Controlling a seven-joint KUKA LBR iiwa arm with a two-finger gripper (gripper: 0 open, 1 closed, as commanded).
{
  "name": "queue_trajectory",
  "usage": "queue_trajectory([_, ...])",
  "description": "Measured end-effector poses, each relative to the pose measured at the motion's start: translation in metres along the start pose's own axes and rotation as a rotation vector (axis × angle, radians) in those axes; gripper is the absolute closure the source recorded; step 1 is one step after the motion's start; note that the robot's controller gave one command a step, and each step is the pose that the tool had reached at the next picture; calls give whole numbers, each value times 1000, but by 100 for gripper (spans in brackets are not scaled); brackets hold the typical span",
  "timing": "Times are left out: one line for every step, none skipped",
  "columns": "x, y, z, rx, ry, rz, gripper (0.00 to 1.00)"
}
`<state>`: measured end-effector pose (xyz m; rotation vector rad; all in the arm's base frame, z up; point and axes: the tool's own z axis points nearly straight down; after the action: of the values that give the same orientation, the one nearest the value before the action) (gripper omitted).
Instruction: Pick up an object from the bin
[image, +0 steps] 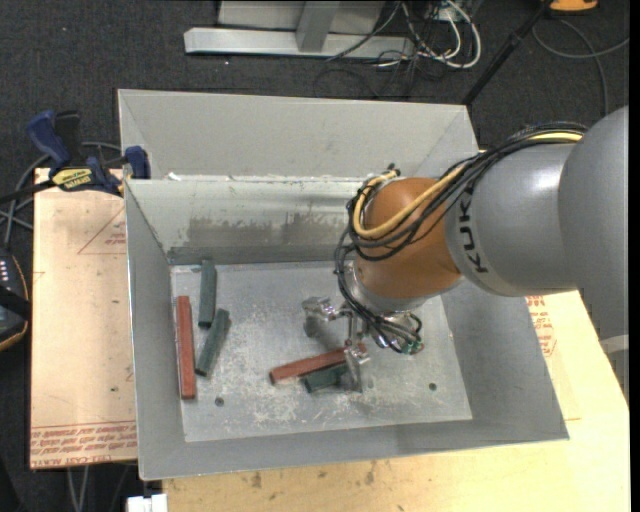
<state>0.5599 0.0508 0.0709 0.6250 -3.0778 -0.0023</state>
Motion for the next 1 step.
queue_trajectory([-1,0,-2,1,-1,0,100])
